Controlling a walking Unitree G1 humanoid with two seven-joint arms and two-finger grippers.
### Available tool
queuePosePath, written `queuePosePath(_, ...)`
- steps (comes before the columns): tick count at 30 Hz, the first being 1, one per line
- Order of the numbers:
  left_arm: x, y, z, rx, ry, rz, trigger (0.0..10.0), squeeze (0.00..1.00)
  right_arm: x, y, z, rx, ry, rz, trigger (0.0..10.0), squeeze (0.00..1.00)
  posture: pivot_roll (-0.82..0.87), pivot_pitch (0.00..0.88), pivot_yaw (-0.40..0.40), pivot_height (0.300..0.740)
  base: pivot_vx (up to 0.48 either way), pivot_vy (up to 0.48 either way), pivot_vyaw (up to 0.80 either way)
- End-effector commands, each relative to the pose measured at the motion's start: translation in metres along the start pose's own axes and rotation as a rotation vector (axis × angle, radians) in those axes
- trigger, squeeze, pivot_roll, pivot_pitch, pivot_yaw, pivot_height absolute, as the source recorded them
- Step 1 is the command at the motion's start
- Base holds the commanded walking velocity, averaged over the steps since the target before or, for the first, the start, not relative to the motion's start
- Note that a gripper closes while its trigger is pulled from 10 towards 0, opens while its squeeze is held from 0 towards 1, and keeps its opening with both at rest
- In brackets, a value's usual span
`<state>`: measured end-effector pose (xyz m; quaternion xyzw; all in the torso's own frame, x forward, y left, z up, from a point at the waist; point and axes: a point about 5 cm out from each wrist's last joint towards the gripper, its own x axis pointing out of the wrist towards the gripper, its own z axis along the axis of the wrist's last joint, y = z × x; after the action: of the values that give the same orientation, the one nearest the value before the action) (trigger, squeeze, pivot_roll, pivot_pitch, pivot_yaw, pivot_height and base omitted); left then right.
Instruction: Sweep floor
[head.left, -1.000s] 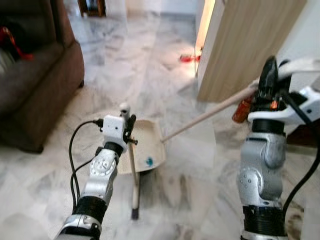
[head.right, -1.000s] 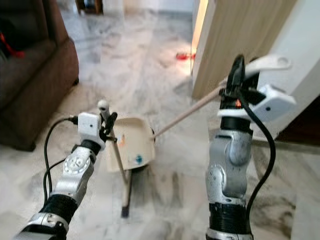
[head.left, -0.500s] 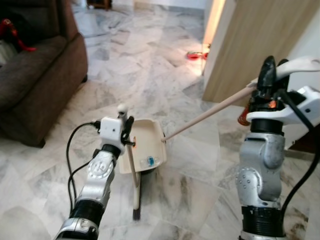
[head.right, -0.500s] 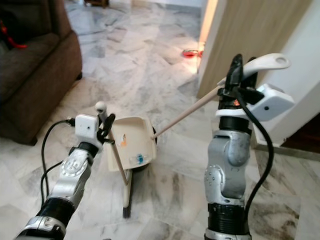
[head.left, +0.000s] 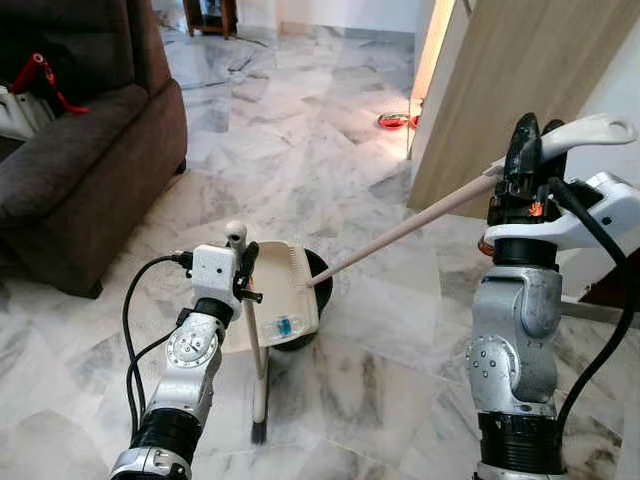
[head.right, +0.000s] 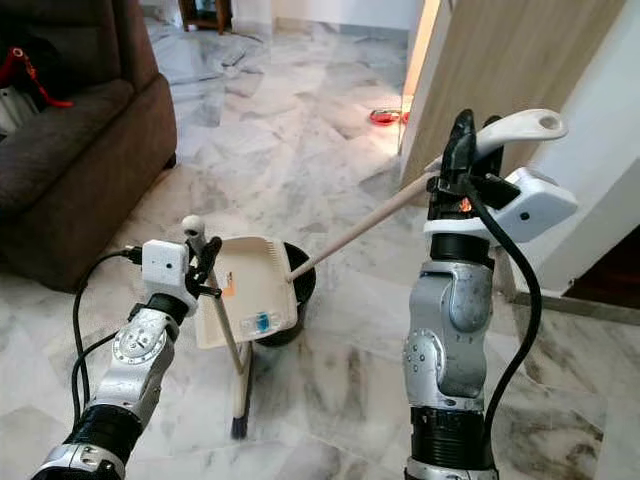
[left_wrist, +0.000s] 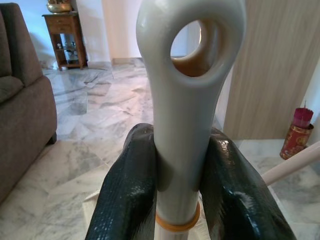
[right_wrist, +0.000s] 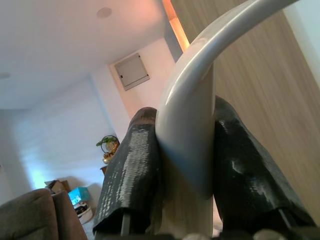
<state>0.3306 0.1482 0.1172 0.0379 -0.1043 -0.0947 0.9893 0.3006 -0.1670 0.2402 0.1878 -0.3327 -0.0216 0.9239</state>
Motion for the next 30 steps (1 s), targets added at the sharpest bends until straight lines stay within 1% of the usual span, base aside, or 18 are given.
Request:
queuePosePath(1,0.0033,0.0034,0.0091,0.005,-0.035,0.008,10.0,0.00,0.0047,0.0083,0.0152,0.042,-0.076,0.015,10.0,0.00,0.10,0.109,-0.045,0.740,0.000,0.360,0.00)
queuePosePath(30,0.0023,0.0021,0.0099,0.000,-0.031,-0.004,10.0,0.00,0.0035,0.0054,0.0107,0.041,-0.046,-0.016,10.0,0.00,0.10,0.117,-0.044,0.740,0.000,0.373,0.00)
